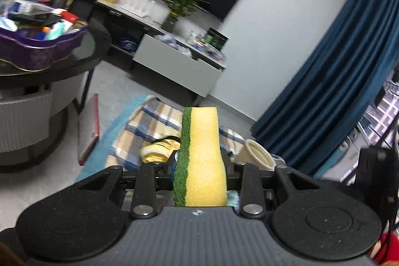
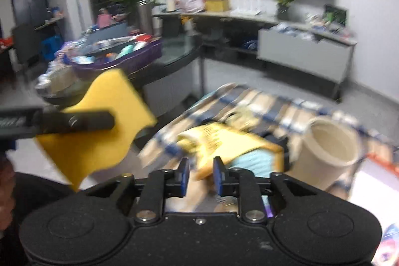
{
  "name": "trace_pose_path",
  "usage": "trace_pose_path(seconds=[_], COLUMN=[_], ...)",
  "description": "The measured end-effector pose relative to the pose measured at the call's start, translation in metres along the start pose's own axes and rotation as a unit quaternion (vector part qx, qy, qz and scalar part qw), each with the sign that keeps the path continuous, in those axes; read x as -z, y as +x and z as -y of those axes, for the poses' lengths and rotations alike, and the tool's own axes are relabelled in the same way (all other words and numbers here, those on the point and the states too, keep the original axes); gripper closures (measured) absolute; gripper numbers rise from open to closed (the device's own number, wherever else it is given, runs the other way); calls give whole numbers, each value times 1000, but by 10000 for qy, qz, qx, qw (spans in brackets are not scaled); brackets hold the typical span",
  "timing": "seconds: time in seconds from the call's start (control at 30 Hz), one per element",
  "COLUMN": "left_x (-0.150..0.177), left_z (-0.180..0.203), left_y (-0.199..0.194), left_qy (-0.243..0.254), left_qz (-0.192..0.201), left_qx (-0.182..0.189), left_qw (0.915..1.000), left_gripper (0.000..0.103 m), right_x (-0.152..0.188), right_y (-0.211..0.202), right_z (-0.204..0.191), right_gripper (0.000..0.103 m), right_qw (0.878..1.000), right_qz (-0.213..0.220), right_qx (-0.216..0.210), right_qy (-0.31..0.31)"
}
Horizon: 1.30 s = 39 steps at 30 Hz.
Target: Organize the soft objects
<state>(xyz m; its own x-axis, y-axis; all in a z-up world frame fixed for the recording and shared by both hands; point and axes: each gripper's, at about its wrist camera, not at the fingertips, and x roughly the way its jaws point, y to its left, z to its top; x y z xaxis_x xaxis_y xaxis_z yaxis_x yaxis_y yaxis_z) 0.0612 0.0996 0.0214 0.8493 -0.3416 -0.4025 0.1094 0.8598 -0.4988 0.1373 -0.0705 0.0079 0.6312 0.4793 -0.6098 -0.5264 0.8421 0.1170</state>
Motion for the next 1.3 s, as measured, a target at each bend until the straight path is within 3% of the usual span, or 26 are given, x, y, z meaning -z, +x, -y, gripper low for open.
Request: trace_pose_path(seconds=[0.07, 0.1, 0.17, 0.23, 0.4, 0.53, 0.63, 0.7, 0.83, 0.9, 1.03, 1.17, 1.3], left_x=[-1, -1, -2, -2, -4, 3, 12, 23, 49, 58, 58, 46, 46], left_z=[-7, -9, -15, -21, -17, -8, -1, -1, 7, 7, 10, 2, -9], left_y=[-2, -2, -3, -4, -3, 4, 17, 28, 46, 47, 31, 7, -2], left_qy=[-77, -128, -239, -405, -474, -248, -77, -17, 318, 417, 876, 892, 916], left_qz=[39, 14, -15, -42, -141, -302, -451, -609, -926, -953, -972, -823, -673], left_qx=[-83, -98, -60, 35, 226, 366, 368, 231, -31, -106, 66, 733, 333], left_qw=[9999, 9999, 9997, 9992, 9985, 9986, 9983, 9979, 9952, 9945, 9914, 9899, 9930], left_gripper=[71, 71, 71, 71, 71, 71, 70, 64, 35, 26, 0, 0, 0], right_x=[8, 14, 19, 23, 32, 36, 43, 49, 58, 63, 70, 69, 69], right_y=[2, 2, 2, 6, 7, -18, -38, -47, -48, -48, -59, -64, -57], right_z=[-6, -12, -25, -42, -50, -19, -11, -7, -8, -12, -10, -12, -23], right_gripper=[25, 21, 20, 19, 19, 19, 19, 19, 19, 19, 19, 19, 19], right_qw=[9990, 9979, 9952, 9946, 9991, 9992, 10000, 9999, 9993, 9990, 9993, 9994, 9994], right_qz=[-17, 14, 166, 286, 191, 95, 13, -18, -164, -275, -244, -101, -153], right_qx=[-430, -625, -962, -970, -282, -312, -30, 63, 294, 342, 277, 218, 95], right_qy=[101, 137, -37, -238, -255, 233, 83, 148, 154, 60, 110, 245, 286])
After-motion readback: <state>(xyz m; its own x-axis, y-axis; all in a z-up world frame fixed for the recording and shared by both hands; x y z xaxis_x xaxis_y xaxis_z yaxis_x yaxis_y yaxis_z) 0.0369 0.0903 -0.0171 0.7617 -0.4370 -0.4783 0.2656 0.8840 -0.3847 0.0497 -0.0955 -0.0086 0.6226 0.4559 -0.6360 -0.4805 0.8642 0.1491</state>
